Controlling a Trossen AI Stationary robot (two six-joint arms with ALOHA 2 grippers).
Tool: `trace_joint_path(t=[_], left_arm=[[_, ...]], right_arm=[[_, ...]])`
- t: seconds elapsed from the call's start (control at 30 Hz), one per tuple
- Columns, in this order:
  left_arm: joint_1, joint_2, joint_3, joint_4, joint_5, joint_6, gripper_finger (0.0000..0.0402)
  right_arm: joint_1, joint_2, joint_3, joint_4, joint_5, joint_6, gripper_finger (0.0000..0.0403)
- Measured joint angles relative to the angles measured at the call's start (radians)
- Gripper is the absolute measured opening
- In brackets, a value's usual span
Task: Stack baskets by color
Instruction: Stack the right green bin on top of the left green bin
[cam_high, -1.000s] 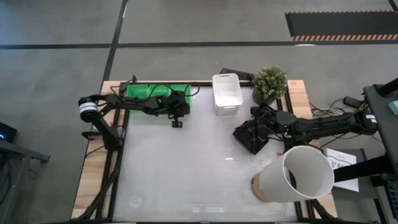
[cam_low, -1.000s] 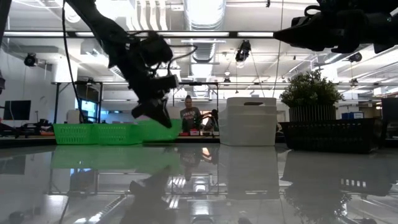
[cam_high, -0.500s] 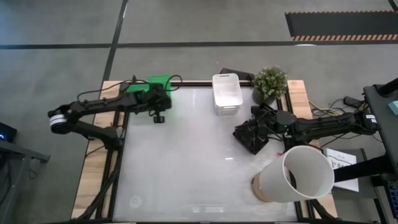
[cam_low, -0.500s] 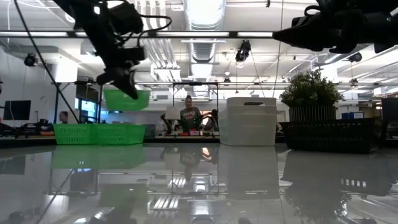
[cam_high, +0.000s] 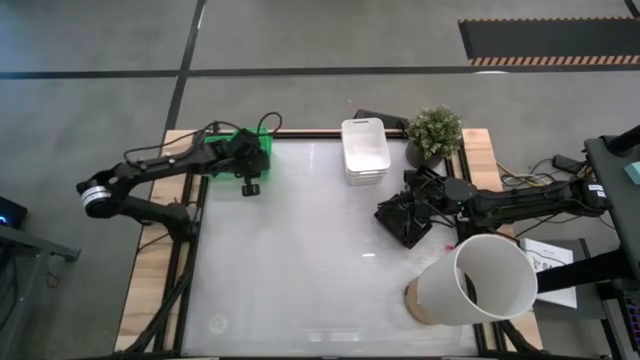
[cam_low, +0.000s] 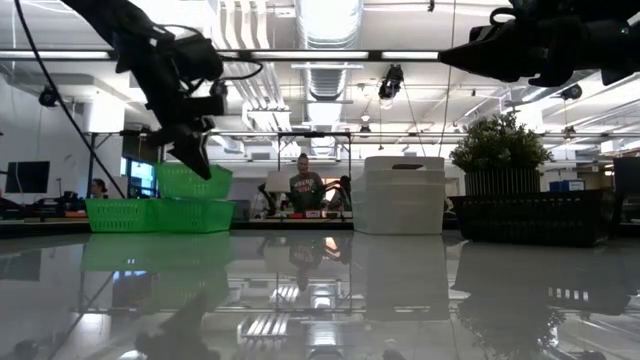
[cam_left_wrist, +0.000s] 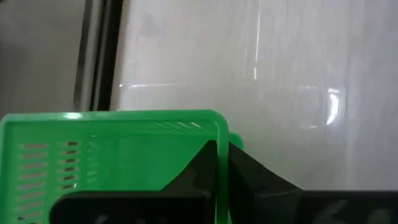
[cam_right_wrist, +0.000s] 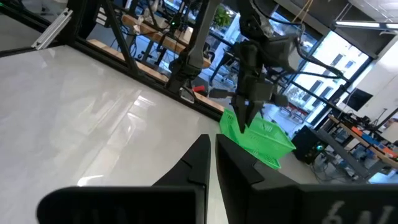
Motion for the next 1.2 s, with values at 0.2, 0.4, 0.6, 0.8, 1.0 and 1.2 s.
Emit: trace_joint_path(t=[0.2, 0.4, 0.6, 0.8, 1.0, 1.2], left_arm=[[0.009, 0.036, -0.002, 0.004, 0.004, 0.028, 0.0], [0.009, 0.04, -0.002, 0.004, 0.007, 0.044, 0.0], [0.009, 0.039, -0.002, 0.005, 0.006, 0.044, 0.0001], [0.009, 0.038, -0.002, 0.006, 0.003, 0.026, 0.005], [0.009, 0.037, 0.002, 0.005, 0.0, 0.025, 0.011], [0.004, 0.029, 0.032, -0.006, -0.004, 0.014, 0.013]], right_arm=[[0.0, 0.0, 0.0, -0.001, 0.0, 0.0, 0.0018], [0.0, 0.0, 0.0, -0.003, 0.0, 0.005, 0.0018], [0.0, 0.0, 0.0, -0.004, 0.0, 0.011, 0.0018], [0.0, 0.0, 0.0, -0.004, 0.0, 0.011, 0.0018], [0.0, 0.0, 0.0, -0.004, 0.0, 0.011, 0.0018], [0.0, 0.0, 0.0, -0.007, 0.0, 0.011, 0.0018]])
